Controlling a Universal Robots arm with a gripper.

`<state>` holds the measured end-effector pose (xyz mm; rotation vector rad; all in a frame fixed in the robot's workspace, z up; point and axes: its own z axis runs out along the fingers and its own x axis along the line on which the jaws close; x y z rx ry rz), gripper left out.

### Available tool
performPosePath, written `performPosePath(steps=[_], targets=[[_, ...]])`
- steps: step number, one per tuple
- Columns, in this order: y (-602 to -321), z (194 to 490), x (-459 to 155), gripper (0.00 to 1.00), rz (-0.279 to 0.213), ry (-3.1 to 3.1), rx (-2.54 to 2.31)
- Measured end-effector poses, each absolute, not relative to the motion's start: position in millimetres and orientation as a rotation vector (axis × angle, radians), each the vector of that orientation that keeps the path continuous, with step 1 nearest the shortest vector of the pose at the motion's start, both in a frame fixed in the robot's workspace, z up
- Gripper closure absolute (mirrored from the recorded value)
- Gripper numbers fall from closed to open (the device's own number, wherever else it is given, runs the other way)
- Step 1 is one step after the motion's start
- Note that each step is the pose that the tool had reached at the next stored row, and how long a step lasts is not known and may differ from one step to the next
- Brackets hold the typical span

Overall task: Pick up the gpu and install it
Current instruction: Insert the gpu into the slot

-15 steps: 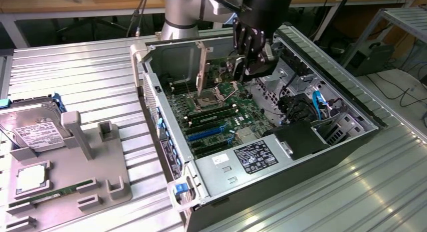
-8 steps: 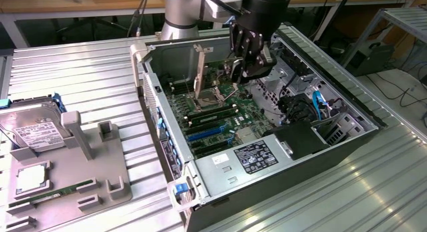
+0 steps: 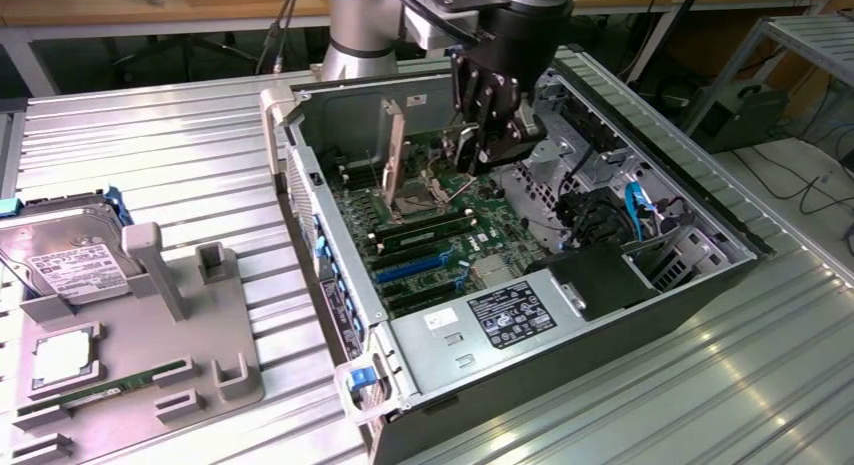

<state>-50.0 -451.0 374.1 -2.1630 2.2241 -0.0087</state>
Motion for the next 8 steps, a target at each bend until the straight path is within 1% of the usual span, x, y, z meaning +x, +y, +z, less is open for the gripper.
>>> performPosePath(steps=[8], targets=[[-451.1,370.4,-50.9,0.71,0.004,2.215,-2.184]])
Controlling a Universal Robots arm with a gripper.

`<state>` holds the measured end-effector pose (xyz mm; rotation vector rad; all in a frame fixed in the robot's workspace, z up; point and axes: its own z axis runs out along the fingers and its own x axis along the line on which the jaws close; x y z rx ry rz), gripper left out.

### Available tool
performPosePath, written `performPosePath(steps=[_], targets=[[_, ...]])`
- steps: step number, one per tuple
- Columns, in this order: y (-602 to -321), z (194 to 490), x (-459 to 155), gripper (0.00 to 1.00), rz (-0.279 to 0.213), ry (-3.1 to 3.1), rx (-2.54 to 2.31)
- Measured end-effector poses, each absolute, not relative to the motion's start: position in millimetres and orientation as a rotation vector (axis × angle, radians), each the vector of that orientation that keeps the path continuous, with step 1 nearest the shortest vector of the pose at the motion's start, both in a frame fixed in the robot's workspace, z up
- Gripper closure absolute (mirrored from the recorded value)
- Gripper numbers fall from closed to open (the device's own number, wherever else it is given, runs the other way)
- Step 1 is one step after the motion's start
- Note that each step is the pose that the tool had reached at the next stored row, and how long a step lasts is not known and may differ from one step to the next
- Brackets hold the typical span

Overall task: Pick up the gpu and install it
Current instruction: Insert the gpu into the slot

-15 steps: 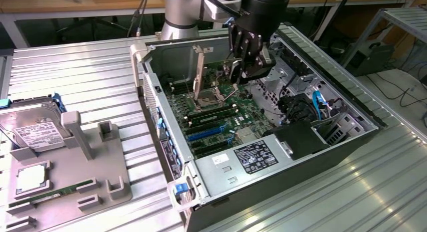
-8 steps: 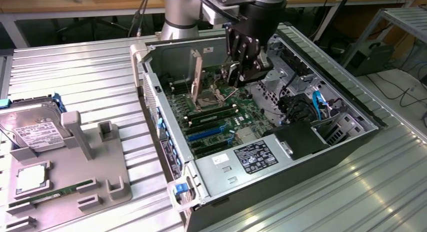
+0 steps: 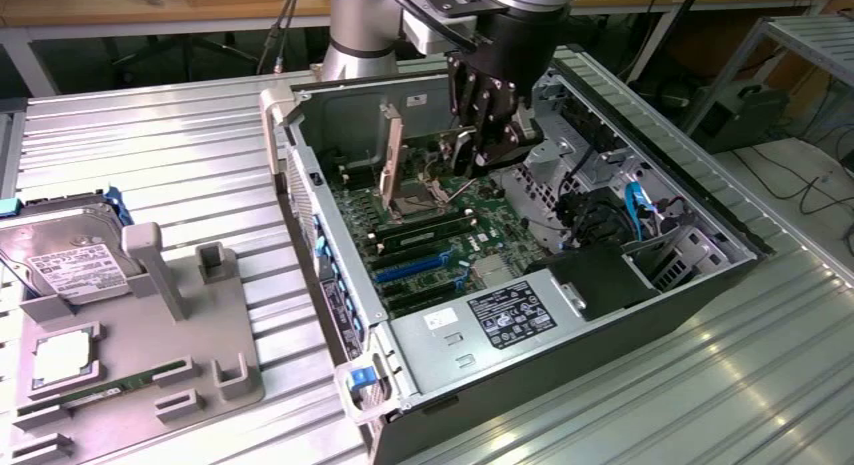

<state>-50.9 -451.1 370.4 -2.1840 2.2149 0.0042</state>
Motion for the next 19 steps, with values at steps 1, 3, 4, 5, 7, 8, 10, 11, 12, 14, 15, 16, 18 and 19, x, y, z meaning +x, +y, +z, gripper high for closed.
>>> performPosePath(steps=[1,3,4,5,7,8,10,11,12,14,15,16,18,19], targets=[[-451,370,-51,0.71,0.005,2.213,-2.187],[-451,369,-51,0.71,0.007,2.208,-2.194],[-451,368,-51,0.71,0.007,2.206,-2.196],[-451,367,-51,0.71,0.008,2.203,-2.199],[-451,366,-51,0.71,0.009,2.199,-2.204],[-451,365,-51,0.71,0.009,2.196,-2.207],[-451,363,-51,0.71,0.010,2.192,-2.212],[-451,362,-51,0.71,0.010,2.190,-2.213],[-451,361,-51,0.71,0.010,2.189,-2.214],[-451,357,-51,0.71,0.010,2.187,-2.217],[-451,354,-51,0.71,0.010,2.185,-2.219],[-451,352,-51,0.71,0.010,2.184,-2.220],[-451,348,-51,0.71,0.010,2.183,-2.221],[-451,346,-51,0.71,0.010,2.183,-2.221]])
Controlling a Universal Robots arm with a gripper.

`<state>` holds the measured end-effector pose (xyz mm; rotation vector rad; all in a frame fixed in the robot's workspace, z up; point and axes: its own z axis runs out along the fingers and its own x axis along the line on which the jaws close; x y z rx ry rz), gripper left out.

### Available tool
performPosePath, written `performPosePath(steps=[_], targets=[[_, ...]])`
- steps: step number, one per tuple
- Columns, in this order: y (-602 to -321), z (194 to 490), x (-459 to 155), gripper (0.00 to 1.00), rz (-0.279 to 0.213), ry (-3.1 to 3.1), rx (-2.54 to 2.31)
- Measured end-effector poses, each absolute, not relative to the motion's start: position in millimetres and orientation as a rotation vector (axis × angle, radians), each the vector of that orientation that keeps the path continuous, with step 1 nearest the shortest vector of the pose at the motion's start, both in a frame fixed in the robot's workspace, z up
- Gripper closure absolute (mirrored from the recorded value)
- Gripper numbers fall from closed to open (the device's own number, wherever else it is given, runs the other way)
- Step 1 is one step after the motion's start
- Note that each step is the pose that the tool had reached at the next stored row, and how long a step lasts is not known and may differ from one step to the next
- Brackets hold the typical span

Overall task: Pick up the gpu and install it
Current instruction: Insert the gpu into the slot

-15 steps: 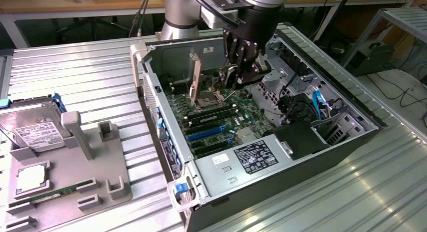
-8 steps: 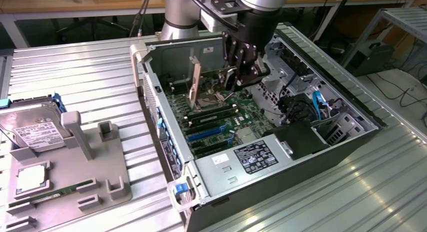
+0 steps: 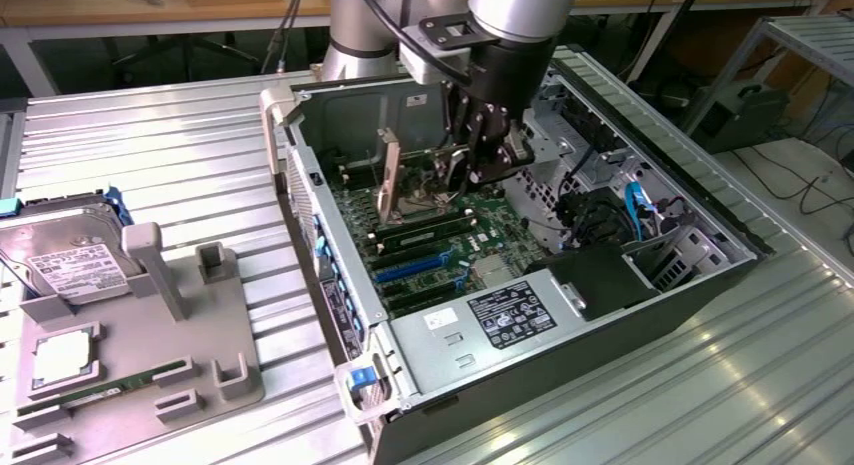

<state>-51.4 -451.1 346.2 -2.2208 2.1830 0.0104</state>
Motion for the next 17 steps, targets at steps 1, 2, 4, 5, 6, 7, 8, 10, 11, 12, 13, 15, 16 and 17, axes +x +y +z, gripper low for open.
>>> performPosePath(steps=[1,2,4,5,6,7,8,10,11,12,13,15,16,17], targets=[[-451.1,344.2,-51.4,0.71,0.010,2.183,-2.221],[-451.1,343.5,-51.4,0.71,0.010,2.183,-2.221],[-451.2,341.7,-51.5,0.71,0.011,2.183,-2.221],[-451.2,341.1,-51.5,0.71,0.010,2.184,-2.221],[-451.2,340.7,-51.4,0.71,0.010,2.185,-2.222],[-451.2,340.2,-51.4,0.71,0.007,2.186,-2.224],[-451.3,340.0,-51.4,0.71,0.007,2.186,-2.224],[-451.2,339.3,-51.4,0.71,0.007,2.187,-2.223],[-451.2,338.8,-51.4,0.71,0.007,2.187,-2.222],[-451.2,338.1,-51.4,0.71,0.007,2.188,-2.221],[-451.2,337.6,-51.4,0.71,0.007,2.188,-2.221],[-451.2,336.6,-51.4,0.71,0.007,2.189,-2.221],[-451.2,335.8,-51.4,0.71,0.007,2.189,-2.220],[-451.2,335.1,-51.4,0.71,0.007,2.189,-2.220]])
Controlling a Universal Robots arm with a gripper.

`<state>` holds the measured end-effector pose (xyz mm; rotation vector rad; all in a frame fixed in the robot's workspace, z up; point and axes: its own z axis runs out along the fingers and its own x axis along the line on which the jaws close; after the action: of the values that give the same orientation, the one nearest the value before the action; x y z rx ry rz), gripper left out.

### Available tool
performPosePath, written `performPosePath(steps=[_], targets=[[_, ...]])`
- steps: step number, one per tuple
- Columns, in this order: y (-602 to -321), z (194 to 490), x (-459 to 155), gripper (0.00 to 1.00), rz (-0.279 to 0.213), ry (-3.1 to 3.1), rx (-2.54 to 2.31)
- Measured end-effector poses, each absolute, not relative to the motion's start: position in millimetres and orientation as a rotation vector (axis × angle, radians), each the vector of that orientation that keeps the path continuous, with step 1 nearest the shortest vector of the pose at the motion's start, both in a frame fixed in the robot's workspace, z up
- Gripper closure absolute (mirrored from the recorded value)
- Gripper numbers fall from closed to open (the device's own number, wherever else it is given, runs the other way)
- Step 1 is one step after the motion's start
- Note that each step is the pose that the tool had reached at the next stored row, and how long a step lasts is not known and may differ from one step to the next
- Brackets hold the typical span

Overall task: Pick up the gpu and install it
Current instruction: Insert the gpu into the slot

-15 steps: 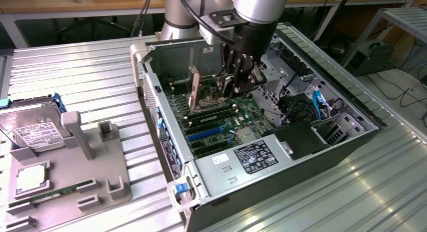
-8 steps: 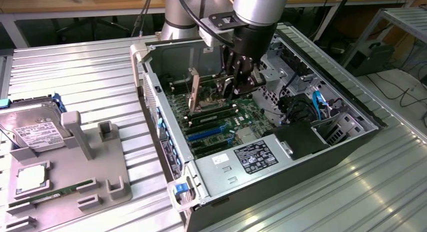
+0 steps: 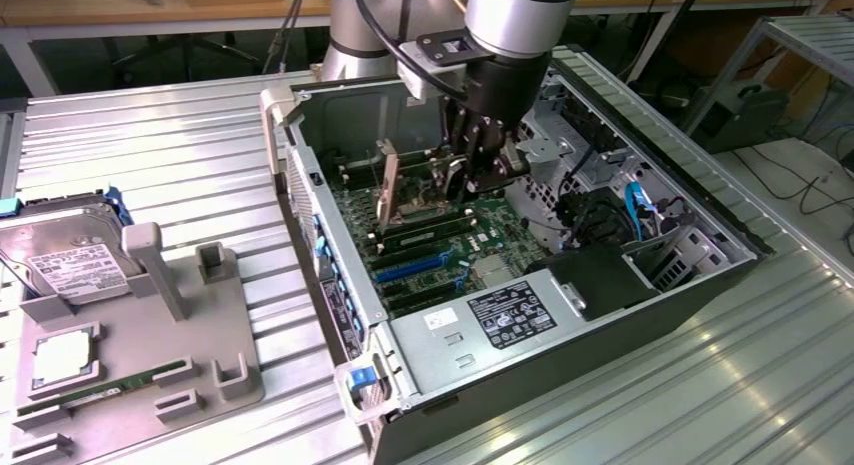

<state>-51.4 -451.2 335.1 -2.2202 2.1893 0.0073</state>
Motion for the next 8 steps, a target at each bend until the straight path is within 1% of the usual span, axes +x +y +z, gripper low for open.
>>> performPosePath(steps=[8], targets=[[-451.7,325.5,-51.6,0.71,0.007,2.192,-2.218]])
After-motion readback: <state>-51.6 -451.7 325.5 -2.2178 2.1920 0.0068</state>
